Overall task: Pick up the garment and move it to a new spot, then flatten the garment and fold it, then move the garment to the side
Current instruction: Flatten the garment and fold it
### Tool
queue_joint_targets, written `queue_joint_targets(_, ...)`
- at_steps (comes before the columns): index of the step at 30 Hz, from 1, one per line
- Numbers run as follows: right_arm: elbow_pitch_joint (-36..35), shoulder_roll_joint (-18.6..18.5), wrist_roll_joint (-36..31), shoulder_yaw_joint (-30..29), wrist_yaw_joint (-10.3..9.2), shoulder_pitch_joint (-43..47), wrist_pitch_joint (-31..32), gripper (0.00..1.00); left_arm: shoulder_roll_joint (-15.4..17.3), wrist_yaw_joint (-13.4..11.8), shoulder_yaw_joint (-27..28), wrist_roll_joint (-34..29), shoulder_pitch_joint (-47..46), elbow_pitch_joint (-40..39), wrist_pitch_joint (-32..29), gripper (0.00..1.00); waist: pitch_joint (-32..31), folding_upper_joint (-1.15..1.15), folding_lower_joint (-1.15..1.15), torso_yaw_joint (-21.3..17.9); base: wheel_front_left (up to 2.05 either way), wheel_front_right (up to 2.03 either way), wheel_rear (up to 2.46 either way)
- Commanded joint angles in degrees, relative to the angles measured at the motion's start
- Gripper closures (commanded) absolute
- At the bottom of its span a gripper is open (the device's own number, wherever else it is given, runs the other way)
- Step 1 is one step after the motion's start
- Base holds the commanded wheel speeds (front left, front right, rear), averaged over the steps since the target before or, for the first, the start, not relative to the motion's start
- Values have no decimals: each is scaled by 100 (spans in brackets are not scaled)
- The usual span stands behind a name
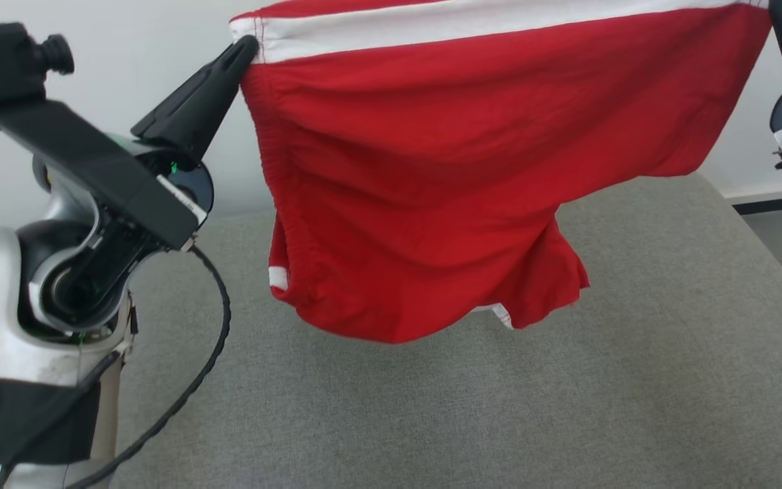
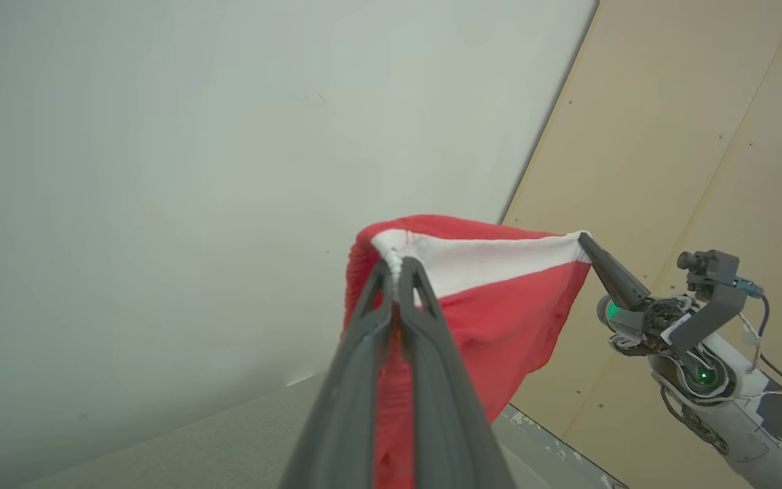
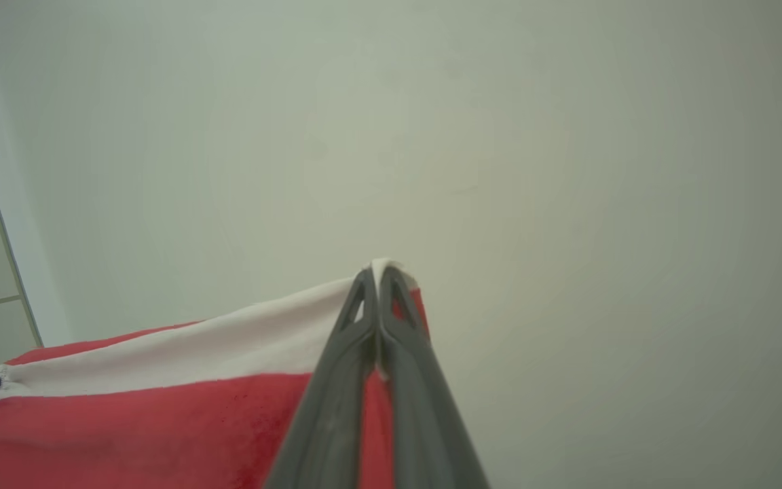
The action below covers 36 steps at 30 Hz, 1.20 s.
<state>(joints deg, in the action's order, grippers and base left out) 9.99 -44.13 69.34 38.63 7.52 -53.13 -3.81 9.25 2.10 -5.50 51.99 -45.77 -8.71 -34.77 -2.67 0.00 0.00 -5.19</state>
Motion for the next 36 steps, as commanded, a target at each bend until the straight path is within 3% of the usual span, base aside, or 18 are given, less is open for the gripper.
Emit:
queue_joint_targets(1, 9, 62, -50, 36, -6, -65, 16, 100, -6, 14, 1, 57, -117, 7, -6, 100, 82, 0, 0, -9, 0, 0, 0)
queue_joint_targets(6, 598, 483, -216, 205, -6, -539, 76, 100, -40, 163, -231, -212, -655, 646, 118, 100, 414, 0, 0, -28, 0, 0, 0)
queue_joint_targets(12, 1809, 1158, -541, 380, -4, -1727, 191, 100, -157, 392, -535, -753, -1918, 1918, 766, 100, 1496, 0, 0, 10, 0, 0, 0)
queue_joint_targets(16, 2696, 1594, -851, 396, -3, -2743, -26, 100, -122, 497, -833, -1272, -2977, 2870, 1632, 100, 2337, 0, 0, 36, 0, 0, 0)
queue_joint_targets(22, 3682, 2121, -1371, 253, -3, -4123, -1015, 100, 118, 533, -1560, -2068, -4428, 3975, 3556, 100, 3312, 0, 0, -170, 0, 0, 0)
queue_joint_targets(27, 3633, 2227, -1828, -29, -3, -4658, -1144, 100, 337, 533, -2396, -1874, -5103, 4536, 4594, 100, 4103, 0, 0, -238, 0, 0, 0)
queue_joint_targets(33, 3120, 2288, -2269, -429, -3, -4114, -1137, 100, 543, 534, -3084, -1199, -5015, 4869, 4943, 100, 4777, 0, 0, -191, 0, 0, 0)
queue_joint_targets(36, 2917, 2199, -2362, -420, -3, -3745, -1139, 100, 651, 535, -3411, -751, -4726, 4652, 4982, 100, 4887, 0, 0, -120, 0, 0, 0)
